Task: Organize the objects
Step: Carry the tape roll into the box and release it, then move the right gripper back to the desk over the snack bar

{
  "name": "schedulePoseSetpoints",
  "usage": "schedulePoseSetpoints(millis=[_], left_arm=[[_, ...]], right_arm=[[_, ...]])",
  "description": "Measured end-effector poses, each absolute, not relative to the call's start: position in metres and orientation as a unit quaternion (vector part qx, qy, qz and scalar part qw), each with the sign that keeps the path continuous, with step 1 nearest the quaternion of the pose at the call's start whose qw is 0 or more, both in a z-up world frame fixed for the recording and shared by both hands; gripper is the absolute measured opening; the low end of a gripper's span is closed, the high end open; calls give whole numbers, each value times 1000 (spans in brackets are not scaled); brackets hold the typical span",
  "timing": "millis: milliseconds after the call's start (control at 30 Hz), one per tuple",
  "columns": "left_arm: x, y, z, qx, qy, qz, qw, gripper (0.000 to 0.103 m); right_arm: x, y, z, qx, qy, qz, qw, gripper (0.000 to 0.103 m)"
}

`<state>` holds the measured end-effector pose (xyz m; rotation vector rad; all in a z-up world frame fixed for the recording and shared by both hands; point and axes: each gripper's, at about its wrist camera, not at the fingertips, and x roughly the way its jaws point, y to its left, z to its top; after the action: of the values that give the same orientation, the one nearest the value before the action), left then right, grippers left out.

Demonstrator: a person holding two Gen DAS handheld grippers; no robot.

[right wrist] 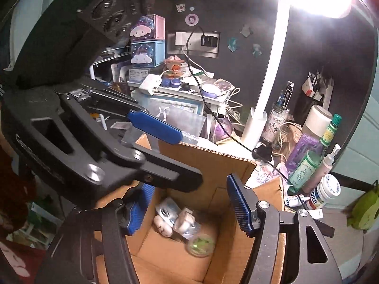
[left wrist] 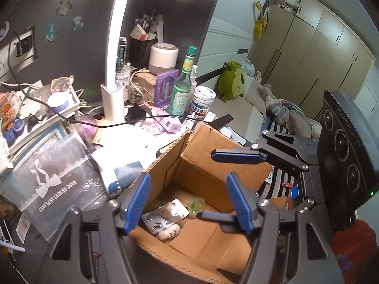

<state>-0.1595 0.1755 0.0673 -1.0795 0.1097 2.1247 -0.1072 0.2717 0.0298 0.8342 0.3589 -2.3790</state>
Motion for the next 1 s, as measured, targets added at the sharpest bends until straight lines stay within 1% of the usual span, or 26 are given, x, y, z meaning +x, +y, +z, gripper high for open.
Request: schedulePoseSetpoints(millis=[367, 467, 600, 733, 800, 833, 900, 967, 1000], left_arm=[[-143, 128, 80, -398, 37, 852, 339, 70], [-134, 105, 86, -379, 38, 869, 316, 71], [-122, 68, 87, -362, 38, 890, 274, 71], [-106, 20, 78, -352, 29, 907, 228, 72], [-100, 2, 70, -349, 29, 914, 206, 74], [-94, -10, 65, -345, 27, 918, 193, 78], [-85, -30, 55, -336, 20, 925, 177, 79], [-75, -51, 41, -335, 11, 927, 169, 79], [-72, -59, 35, -337, 7, 927, 165, 79]], right_arm=[[-107, 254, 33, 316, 142, -890, 296, 59], [-100, 240, 38, 309, 142, -889, 307, 59], [-85, 209, 44, 298, 139, -879, 346, 60], [-69, 169, 41, 293, 152, -861, 387, 60], [-61, 145, 34, 298, 156, -847, 412, 60], [-58, 136, 31, 302, 157, -840, 422, 60], [-50, 112, 21, 316, 156, -823, 446, 60], [-47, 94, 7, 334, 154, -807, 462, 64], [-47, 84, -3, 350, 151, -797, 468, 68]])
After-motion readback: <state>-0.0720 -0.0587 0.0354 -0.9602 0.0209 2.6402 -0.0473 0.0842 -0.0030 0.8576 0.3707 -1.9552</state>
